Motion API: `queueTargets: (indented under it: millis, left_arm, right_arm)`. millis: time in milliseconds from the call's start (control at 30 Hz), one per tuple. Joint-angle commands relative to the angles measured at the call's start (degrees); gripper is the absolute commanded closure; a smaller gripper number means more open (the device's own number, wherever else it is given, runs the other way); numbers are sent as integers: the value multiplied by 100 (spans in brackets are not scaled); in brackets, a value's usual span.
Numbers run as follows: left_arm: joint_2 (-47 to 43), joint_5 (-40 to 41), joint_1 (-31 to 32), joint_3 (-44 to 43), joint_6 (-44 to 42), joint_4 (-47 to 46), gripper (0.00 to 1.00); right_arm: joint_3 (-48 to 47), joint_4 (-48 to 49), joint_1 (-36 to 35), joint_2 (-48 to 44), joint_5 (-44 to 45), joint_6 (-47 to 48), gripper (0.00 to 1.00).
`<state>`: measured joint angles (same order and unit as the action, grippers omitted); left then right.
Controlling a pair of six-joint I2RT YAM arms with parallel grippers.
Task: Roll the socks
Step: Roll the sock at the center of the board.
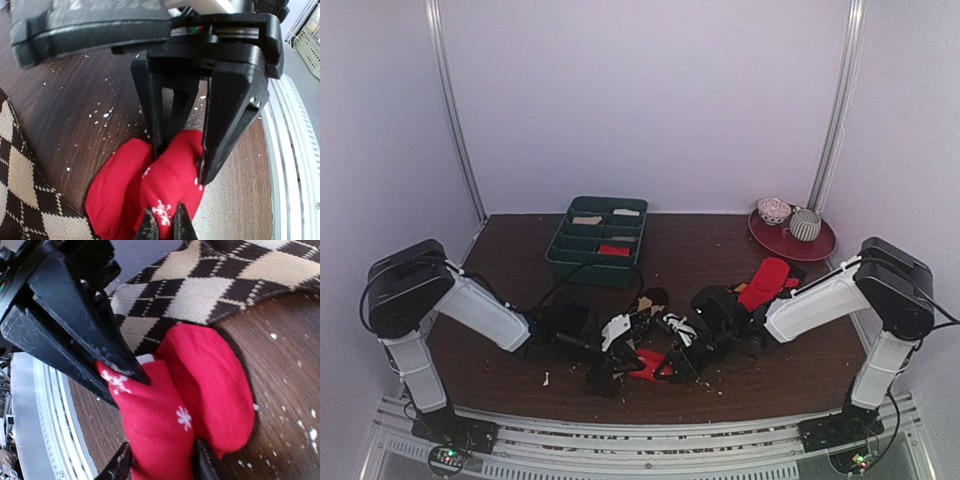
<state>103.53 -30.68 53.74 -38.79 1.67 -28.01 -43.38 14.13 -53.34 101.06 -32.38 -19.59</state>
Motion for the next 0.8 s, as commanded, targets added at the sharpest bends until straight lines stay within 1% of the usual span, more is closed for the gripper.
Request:
queueTargets:
  millis: [0,133,167,200,233,267,433,533,767]
  left_arm:
    - [227,263,-5,300,232,411,100]
    - [297,266,-12,284,233,465,100]
    - [307,263,-12,284,229,468,100]
    - [316,256,-12,279,228,476,100]
    - [325,245,-7,276,233,488,100]
    - [330,240,-12,266,221,504,100]
    - [369,218,-8,220,186,594,100]
    - [372,222,-12,167,155,676,100]
    - [370,224,-12,130,133,747,100]
  right_arm:
    - [-19,-1433,2,-241,721,380,55]
    - [-12,-1135,8,-749,716,463,42]
    - [0,-1040,7,-862,650,457,36]
    - [27,-934,7,-915,548,445,33]
    - [69,-797,11,-961,441,413,29]
    - [103,-681,13,-988,352,362,27]
    - [78,-377,12,-745,-10,223,24]
    - [35,-350,27,-504,-65,205,23]
    - [104,125,68,-203,-106,18,21]
